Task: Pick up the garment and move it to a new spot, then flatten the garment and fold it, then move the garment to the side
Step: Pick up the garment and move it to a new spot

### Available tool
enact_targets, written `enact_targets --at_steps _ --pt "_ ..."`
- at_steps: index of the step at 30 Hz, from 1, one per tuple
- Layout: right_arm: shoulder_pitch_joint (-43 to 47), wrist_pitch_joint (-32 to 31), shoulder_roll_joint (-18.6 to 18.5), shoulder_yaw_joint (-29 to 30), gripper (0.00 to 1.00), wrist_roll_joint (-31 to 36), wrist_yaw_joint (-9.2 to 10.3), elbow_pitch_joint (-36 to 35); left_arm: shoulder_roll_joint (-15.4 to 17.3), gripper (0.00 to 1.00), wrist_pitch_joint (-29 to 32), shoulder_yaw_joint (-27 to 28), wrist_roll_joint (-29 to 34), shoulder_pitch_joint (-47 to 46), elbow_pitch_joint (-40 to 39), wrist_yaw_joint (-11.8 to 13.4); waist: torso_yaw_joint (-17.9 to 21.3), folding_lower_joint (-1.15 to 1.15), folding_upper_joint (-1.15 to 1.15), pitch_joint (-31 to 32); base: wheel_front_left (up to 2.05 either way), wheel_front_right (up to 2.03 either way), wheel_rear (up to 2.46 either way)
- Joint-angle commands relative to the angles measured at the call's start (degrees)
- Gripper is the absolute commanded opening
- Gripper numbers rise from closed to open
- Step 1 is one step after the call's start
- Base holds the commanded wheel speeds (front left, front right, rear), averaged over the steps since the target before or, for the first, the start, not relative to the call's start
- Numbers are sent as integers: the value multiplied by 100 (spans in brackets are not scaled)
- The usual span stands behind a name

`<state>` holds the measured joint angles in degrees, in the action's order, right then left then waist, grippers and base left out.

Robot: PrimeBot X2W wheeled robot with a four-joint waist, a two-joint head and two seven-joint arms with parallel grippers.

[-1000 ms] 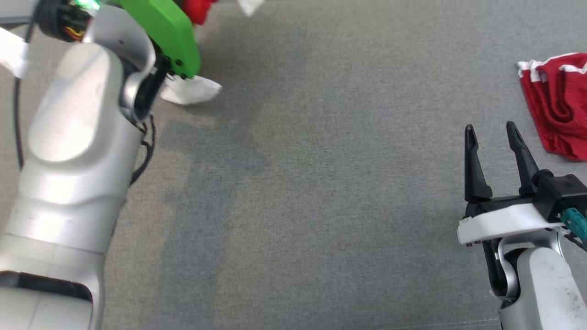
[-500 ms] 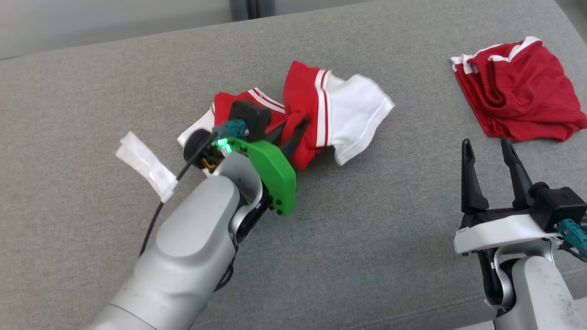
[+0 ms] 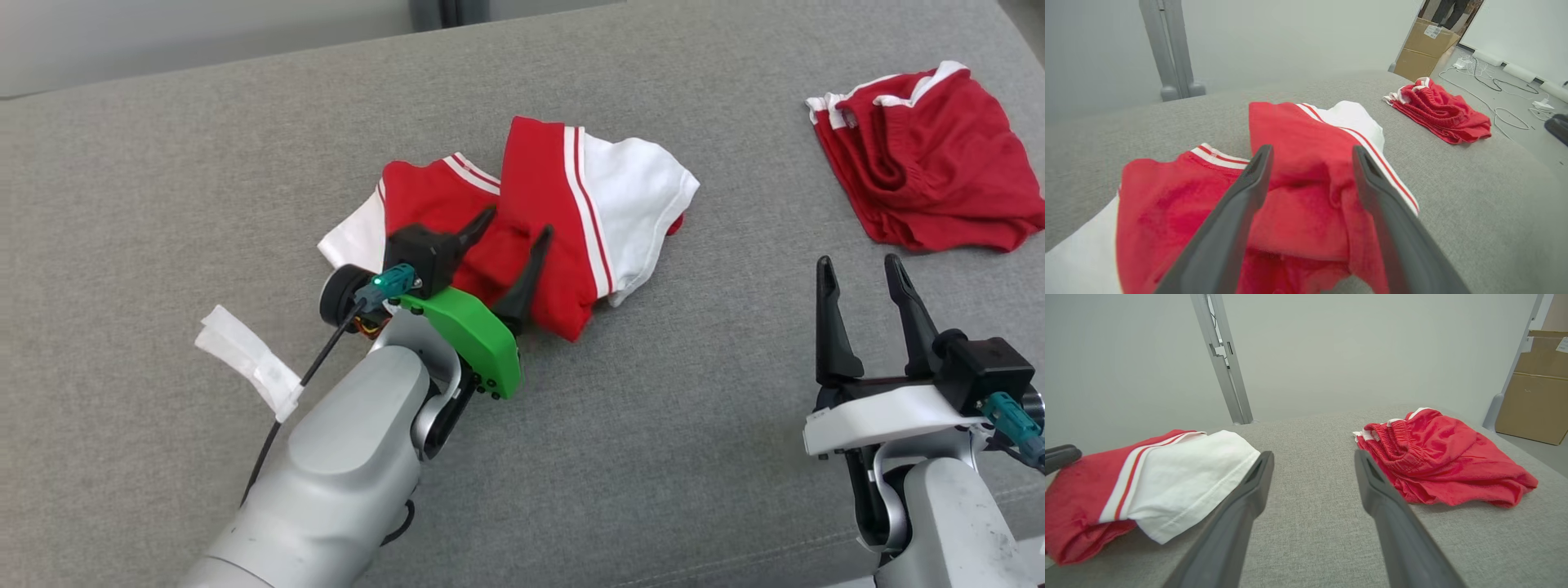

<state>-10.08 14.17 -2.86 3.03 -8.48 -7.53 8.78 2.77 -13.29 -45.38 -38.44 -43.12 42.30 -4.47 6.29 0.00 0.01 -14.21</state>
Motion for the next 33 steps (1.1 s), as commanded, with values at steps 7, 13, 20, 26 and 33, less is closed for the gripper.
enact_targets --at_steps 7,13,20,26,33 --pt "-100 32 -7 75 100 152 8 82 133 100 -198 460 244 66 -375 362 -460 0 -1 347 0 0 0" --pt "-110 3 -8 32 100 127 8 147 282 100 -182 1206 604 900 -1190 635 -727 0 -1 534 0 0 0" --pt "124 49 -10 -90 100 -3 8 285 337 100 -184 2199 1003 2191 -1971 874 -929 0 -1 820 0 0 0" --pt "455 72 -10 -173 100 -106 8 420 250 100 -184 2824 1365 3155 -2438 867 -1046 0 -1 1072 0 0 0" --pt "811 106 -9 -289 100 -274 8 488 120 100 -184 3296 1661 3926 -2723 847 -1065 0 -1 1295 0 0 0"
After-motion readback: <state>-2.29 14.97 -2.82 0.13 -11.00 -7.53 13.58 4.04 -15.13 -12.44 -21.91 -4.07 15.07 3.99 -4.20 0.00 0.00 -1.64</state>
